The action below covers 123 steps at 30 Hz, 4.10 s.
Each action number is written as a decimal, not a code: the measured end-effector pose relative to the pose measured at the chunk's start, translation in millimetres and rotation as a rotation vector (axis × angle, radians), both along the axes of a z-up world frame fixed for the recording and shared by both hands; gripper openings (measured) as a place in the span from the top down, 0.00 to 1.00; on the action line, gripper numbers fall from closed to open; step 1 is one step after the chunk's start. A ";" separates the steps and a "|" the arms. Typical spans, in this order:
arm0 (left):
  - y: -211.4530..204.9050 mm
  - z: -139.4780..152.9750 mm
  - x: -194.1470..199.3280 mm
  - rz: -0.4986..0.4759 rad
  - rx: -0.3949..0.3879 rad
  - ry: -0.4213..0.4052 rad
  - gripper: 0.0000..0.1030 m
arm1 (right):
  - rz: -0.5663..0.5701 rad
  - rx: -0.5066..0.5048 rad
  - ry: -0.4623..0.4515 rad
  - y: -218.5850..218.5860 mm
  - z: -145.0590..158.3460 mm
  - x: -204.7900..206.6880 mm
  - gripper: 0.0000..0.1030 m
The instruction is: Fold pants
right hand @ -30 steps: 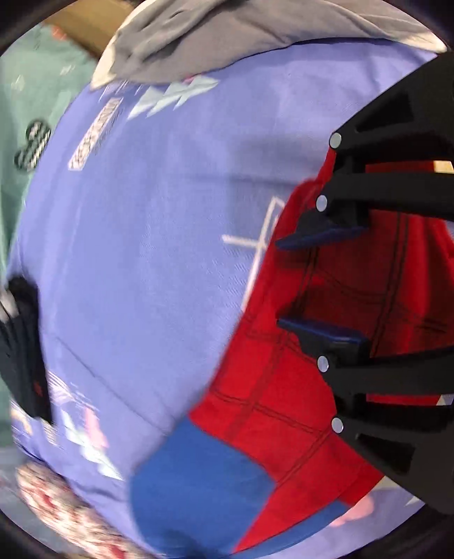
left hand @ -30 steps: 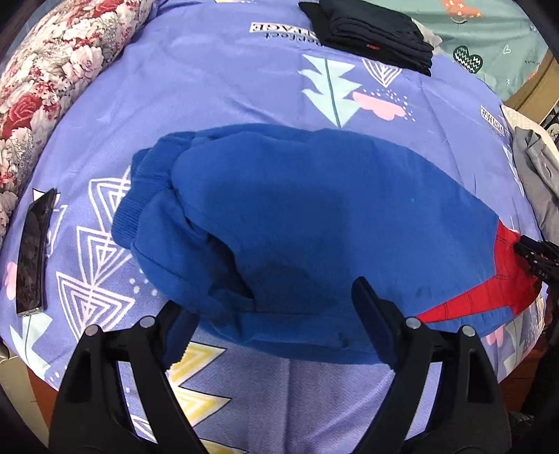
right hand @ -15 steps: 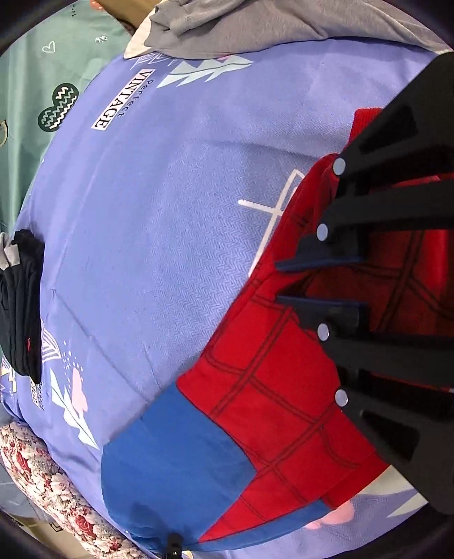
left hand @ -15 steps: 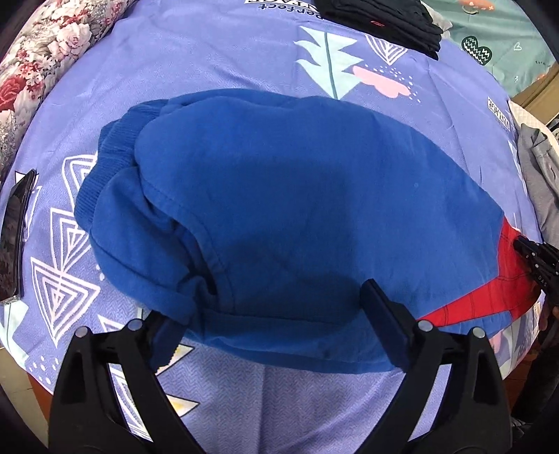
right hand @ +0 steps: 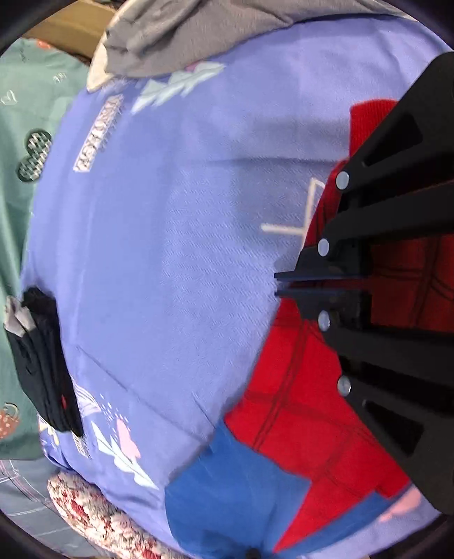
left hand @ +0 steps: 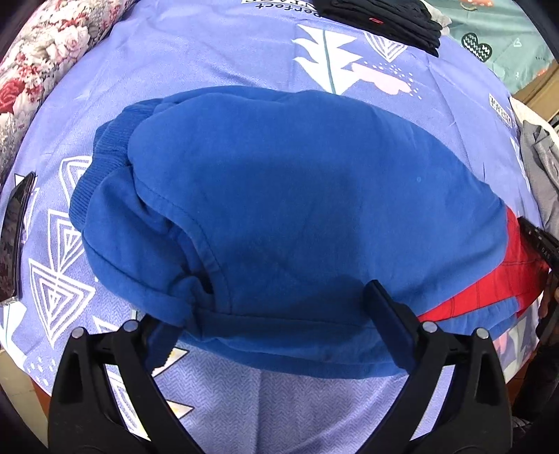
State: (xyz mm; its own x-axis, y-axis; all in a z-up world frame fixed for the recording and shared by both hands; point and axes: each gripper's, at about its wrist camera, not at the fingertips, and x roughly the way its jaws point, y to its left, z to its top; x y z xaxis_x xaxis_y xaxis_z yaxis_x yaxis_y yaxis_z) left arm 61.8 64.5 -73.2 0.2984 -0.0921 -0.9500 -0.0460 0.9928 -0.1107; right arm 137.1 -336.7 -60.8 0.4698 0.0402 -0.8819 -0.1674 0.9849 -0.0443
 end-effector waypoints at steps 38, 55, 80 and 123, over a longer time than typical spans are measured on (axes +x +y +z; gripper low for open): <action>51.1 74.5 -34.5 -0.034 -0.018 -0.130 0.05 | 0.203 0.453 0.213 207.9 2.1 87.9 0.66; -34.5 64.4 84.7 -0.118 0.098 -0.160 0.05 | 0.336 0.463 0.285 210.8 -6.1 58.6 0.68; -26.9 -12.7 69.3 -0.179 0.163 -0.098 0.02 | 0.370 0.393 0.246 242.8 -4.5 95.2 0.70; 45.5 53.9 21.8 0.000 0.011 -0.195 0.04 | 0.309 0.267 0.170 206.5 -2.8 67.3 0.90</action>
